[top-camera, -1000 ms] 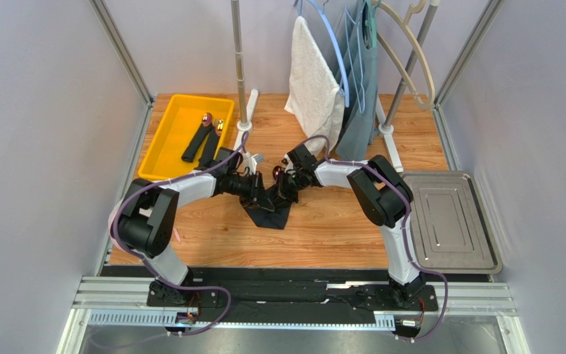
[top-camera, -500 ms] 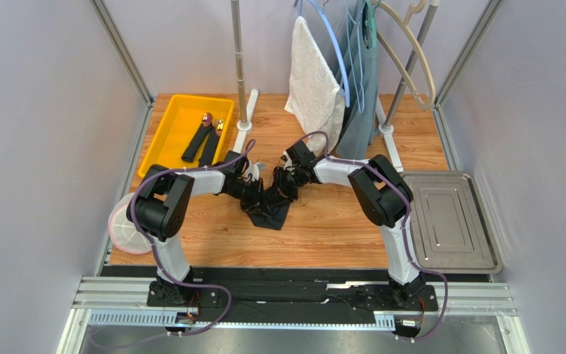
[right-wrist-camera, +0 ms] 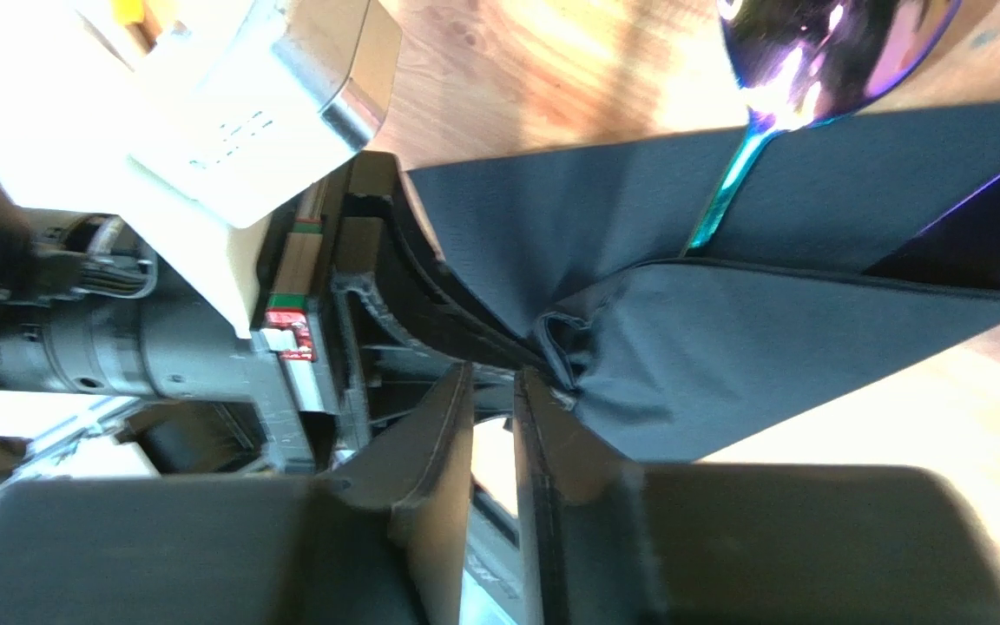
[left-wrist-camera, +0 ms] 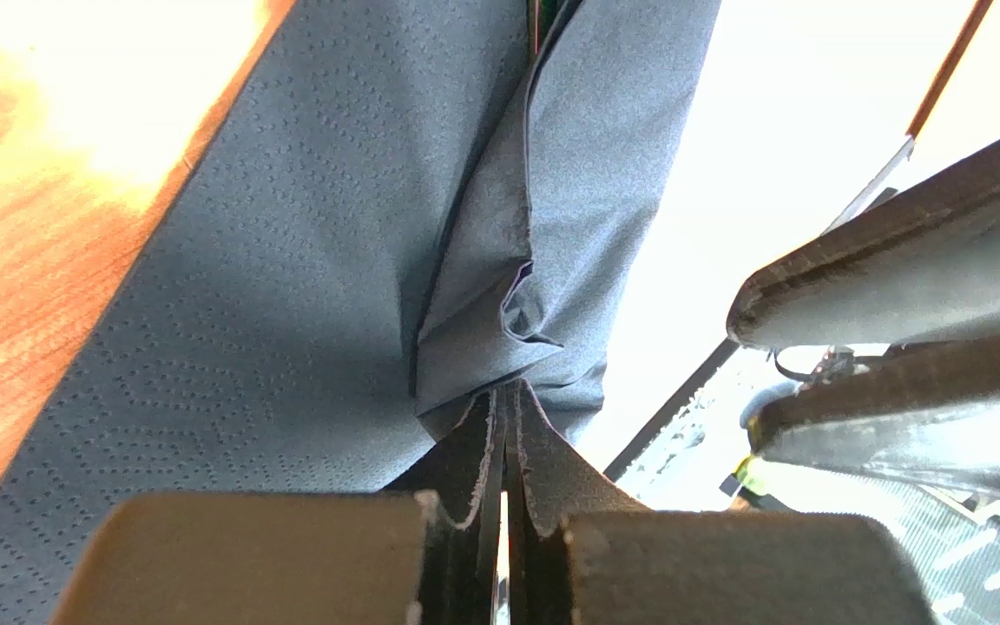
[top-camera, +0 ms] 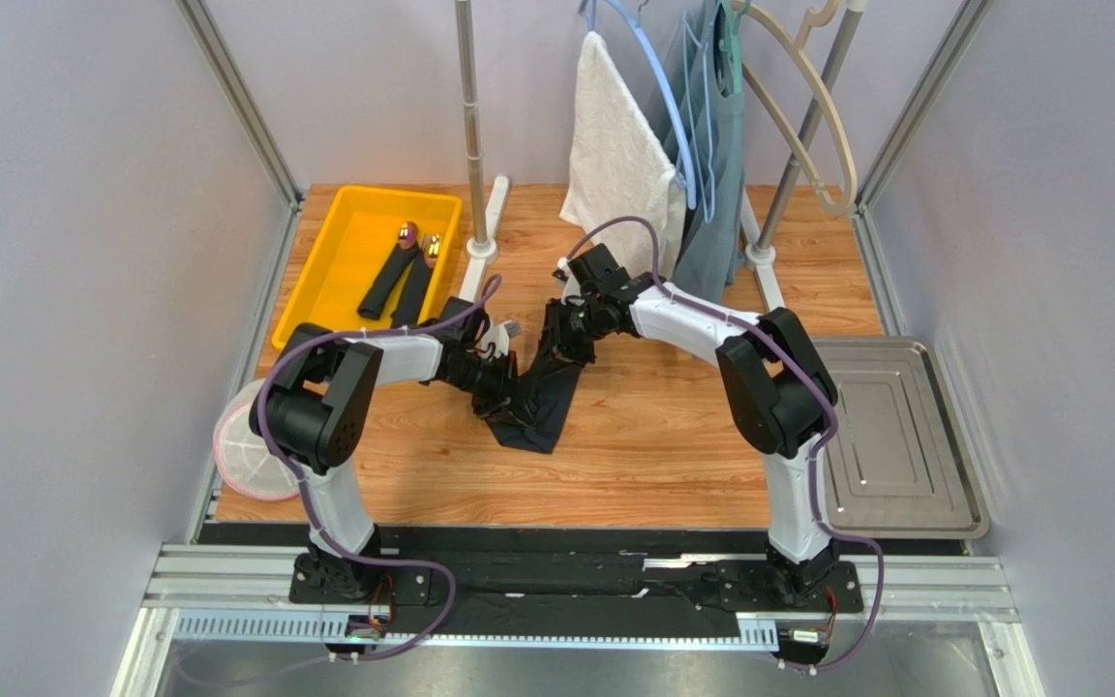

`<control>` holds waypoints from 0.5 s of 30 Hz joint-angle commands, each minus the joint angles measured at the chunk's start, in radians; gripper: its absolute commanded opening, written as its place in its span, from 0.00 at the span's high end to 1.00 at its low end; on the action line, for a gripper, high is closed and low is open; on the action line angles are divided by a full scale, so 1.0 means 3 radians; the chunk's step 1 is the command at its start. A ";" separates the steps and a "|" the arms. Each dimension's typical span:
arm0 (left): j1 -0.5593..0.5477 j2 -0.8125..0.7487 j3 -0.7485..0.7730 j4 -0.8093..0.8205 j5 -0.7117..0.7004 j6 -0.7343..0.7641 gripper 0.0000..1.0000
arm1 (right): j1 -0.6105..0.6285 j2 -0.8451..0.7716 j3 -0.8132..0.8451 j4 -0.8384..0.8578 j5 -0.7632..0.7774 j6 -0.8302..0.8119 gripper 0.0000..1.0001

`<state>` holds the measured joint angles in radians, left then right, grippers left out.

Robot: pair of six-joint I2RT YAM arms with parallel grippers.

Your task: Place the utensils on the paper napkin and roll it up

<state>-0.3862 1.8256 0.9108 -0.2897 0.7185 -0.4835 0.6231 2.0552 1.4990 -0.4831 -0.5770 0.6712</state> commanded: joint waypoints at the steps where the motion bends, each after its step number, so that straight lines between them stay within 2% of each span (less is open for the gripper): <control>1: 0.0019 0.0081 0.0001 -0.0047 -0.0191 0.0006 1.00 | 0.0029 -0.0025 0.0198 -0.0220 0.0225 -0.0233 0.87; 5: 0.0019 0.0076 0.0001 -0.0057 -0.0191 0.0011 1.00 | 0.0096 0.0078 0.0321 -0.0348 0.0389 -0.0309 1.00; 15: 0.0025 0.0066 0.0017 -0.0042 -0.0181 0.0006 1.00 | 0.0198 0.0190 0.0301 -0.0445 0.0686 -0.0381 1.00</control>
<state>-0.3855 1.8267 0.9108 -0.2893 0.7189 -0.4900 0.6701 2.0930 1.5616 -0.6018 -0.4316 0.5854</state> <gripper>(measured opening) 0.007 0.006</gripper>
